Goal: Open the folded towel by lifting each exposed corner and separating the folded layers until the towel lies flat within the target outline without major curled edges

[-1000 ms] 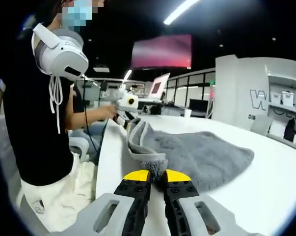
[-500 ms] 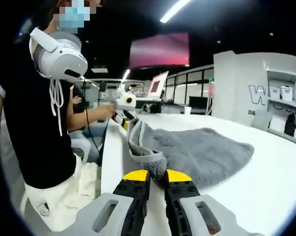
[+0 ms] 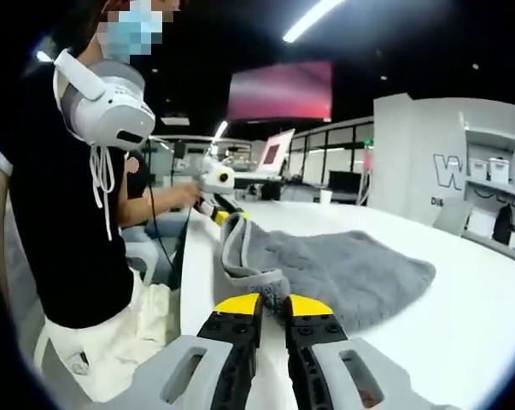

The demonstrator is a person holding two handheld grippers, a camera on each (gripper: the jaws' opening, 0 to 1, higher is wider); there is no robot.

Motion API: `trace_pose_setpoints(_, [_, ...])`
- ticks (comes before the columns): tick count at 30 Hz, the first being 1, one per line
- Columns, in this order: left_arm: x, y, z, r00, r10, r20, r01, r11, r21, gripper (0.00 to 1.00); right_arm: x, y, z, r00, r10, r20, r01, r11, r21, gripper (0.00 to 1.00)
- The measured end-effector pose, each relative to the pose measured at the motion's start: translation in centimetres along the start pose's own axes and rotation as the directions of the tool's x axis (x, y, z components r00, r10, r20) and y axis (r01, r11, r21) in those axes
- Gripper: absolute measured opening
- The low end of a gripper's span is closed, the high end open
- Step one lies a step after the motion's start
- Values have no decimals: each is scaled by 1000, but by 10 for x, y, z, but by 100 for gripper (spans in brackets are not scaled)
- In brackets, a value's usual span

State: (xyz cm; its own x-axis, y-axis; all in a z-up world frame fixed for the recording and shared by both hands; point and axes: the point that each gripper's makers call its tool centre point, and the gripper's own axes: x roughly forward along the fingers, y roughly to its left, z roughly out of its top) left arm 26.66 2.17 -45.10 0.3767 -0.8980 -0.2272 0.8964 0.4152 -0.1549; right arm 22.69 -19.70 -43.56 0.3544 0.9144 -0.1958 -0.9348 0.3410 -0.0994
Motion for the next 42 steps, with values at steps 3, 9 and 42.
trace_pose_setpoints(3, [-4, 0, 4, 1000, 4, 7, -4, 1000, 8, 17, -1, 2, 5, 1000, 2, 10, -2, 1000, -8, 5])
trace_pose_setpoints(9, [-8, 8, 14, 998, 39, 40, -39, 999, -2, 16, -4, -3, 18, 998, -25, 58, 25, 1000, -9, 5])
trace_pose_setpoints(42, [-6, 48, 66, 979, 164, 123, -172, 983, 57, 0, 14, -76, 48, 992, -122, -42, 125, 990, 59, 0])
